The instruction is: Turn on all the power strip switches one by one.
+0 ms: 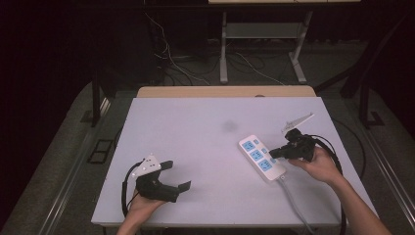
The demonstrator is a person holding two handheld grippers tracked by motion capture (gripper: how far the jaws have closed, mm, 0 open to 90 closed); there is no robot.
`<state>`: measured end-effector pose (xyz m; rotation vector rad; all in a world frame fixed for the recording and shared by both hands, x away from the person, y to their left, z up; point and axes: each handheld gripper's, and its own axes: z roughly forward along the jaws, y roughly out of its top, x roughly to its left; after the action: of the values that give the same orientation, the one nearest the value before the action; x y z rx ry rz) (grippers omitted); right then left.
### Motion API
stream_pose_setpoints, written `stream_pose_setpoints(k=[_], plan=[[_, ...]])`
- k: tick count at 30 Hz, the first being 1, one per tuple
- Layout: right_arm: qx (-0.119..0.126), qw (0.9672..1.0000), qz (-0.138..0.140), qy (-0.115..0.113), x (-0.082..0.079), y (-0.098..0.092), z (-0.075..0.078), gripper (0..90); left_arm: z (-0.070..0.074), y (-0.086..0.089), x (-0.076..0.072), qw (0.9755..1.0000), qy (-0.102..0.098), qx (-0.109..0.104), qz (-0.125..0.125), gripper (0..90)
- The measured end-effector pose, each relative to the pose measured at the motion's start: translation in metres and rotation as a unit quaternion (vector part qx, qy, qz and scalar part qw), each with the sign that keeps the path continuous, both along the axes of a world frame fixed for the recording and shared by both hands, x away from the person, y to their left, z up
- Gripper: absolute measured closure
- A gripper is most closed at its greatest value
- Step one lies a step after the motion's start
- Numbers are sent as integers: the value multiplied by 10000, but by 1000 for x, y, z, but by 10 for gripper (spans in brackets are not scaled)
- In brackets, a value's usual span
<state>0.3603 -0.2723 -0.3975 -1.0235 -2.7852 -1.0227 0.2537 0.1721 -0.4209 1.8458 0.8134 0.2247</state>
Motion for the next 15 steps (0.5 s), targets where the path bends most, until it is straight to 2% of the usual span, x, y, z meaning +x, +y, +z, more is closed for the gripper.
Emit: stream_pose_setpoints(k=[15], plan=[[-103,9999,-25,106,0,-1,-11,897,0,0,0,10000,6,8,-3,0]])
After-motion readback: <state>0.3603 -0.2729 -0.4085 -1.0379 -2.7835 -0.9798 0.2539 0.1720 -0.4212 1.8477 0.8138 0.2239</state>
